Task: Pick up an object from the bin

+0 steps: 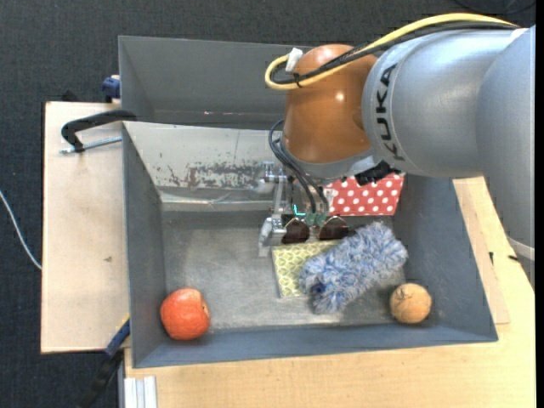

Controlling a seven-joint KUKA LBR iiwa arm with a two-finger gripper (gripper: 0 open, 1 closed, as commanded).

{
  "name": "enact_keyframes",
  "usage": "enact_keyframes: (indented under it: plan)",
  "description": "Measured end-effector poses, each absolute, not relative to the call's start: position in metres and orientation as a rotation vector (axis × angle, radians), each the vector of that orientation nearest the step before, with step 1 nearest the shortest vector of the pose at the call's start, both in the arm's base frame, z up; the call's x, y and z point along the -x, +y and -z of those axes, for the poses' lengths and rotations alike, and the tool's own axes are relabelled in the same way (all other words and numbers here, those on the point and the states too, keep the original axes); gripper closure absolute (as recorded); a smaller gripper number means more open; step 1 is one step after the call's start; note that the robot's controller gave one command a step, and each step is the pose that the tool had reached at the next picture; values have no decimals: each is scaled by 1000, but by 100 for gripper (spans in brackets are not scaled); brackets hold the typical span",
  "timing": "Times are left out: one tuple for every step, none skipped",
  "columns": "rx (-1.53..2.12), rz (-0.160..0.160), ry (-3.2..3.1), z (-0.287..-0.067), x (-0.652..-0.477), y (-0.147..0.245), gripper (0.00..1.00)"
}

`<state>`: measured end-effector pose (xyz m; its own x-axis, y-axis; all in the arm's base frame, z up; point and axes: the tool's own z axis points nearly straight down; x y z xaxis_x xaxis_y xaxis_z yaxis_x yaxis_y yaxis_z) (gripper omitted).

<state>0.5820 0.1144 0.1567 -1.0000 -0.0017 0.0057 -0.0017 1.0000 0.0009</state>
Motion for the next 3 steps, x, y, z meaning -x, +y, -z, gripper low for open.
enact_keyframes:
  plan:
    - [0,3,-3143,-160,-584,114,0]
    - [-298,13,-3136,-78,-583,40,100]
    - [-297,13,-3136,-78,-583,40,100]
